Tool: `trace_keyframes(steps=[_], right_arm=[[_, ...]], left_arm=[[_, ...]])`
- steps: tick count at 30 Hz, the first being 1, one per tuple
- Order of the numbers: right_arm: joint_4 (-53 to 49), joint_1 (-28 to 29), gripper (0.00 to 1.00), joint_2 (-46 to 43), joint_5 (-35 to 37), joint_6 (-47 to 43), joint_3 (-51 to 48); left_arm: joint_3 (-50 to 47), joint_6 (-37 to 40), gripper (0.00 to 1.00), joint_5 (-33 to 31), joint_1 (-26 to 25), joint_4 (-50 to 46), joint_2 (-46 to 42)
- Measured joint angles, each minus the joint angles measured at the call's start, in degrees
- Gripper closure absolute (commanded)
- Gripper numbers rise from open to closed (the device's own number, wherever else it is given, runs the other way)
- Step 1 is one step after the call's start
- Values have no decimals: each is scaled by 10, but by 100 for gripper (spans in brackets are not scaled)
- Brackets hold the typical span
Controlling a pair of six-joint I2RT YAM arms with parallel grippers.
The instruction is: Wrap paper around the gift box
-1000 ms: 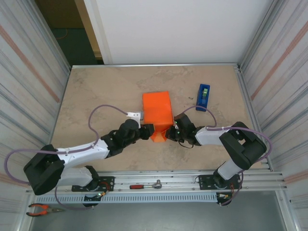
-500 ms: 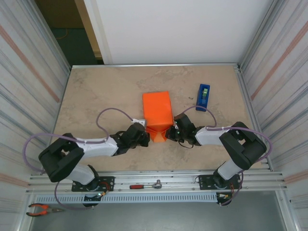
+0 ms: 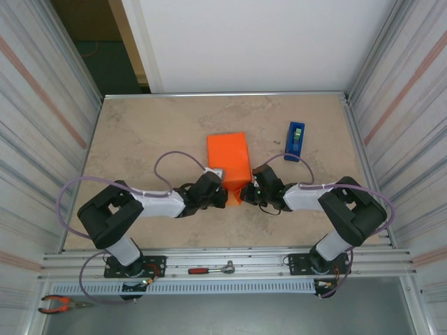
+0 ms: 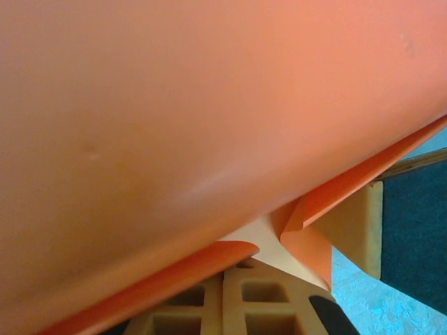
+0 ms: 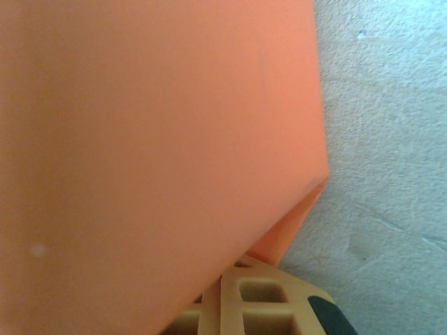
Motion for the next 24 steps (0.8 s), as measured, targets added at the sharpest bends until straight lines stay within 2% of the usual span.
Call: trace_keyframes(steps=[16, 20, 24], right_arm=[[-15, 0, 100, -1, 0, 0, 7], [-39, 2, 100, -12, -2, -1, 7], [-67, 3, 100, -33, -3, -3, 7]], left_arm=[[37, 17, 100, 19, 0, -26, 41], [37, 20, 100, 22, 1, -53, 17], [37, 22, 100, 35, 13, -73, -46]])
